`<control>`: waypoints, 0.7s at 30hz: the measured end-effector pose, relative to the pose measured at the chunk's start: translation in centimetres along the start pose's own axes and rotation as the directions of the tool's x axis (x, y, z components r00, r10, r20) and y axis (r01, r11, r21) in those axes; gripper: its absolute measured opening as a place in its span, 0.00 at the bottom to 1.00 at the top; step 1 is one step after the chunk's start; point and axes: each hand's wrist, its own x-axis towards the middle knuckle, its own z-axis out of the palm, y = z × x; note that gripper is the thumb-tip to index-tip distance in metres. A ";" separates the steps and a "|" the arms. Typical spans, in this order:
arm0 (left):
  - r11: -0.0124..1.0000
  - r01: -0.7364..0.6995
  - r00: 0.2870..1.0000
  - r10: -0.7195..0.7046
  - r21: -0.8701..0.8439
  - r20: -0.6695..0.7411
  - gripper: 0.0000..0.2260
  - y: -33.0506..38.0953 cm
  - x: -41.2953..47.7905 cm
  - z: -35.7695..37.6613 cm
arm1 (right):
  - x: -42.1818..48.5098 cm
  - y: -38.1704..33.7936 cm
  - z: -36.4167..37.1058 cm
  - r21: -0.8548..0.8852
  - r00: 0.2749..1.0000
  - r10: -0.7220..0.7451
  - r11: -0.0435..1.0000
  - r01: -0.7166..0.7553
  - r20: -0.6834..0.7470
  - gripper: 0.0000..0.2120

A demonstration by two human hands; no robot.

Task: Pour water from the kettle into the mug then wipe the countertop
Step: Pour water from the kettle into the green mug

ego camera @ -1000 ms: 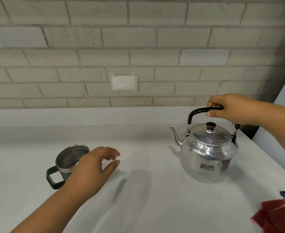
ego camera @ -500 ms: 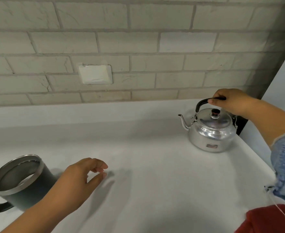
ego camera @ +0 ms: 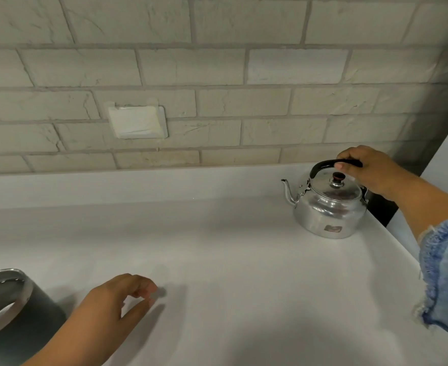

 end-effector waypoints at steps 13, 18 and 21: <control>0.998 -0.035 0.999 0.035 -0.048 -0.008 0.09 0.4 0.4 0.8 | -3.4 1.0 1.6 0.014 0.961 0.057 0.998 -0.063 0.271 0.07; 0.997 -0.054 0.999 0.054 -0.058 -0.004 0.09 0.6 -0.1 0.9 | -4.5 1.7 2.9 0.007 0.987 0.024 1.000 -0.025 0.157 0.07; 0.996 -0.065 0.998 0.065 -0.059 -0.011 0.09 0.6 -0.3 0.8 | -4.8 1.7 3.3 -0.065 0.996 -0.017 0.998 0.023 0.090 0.07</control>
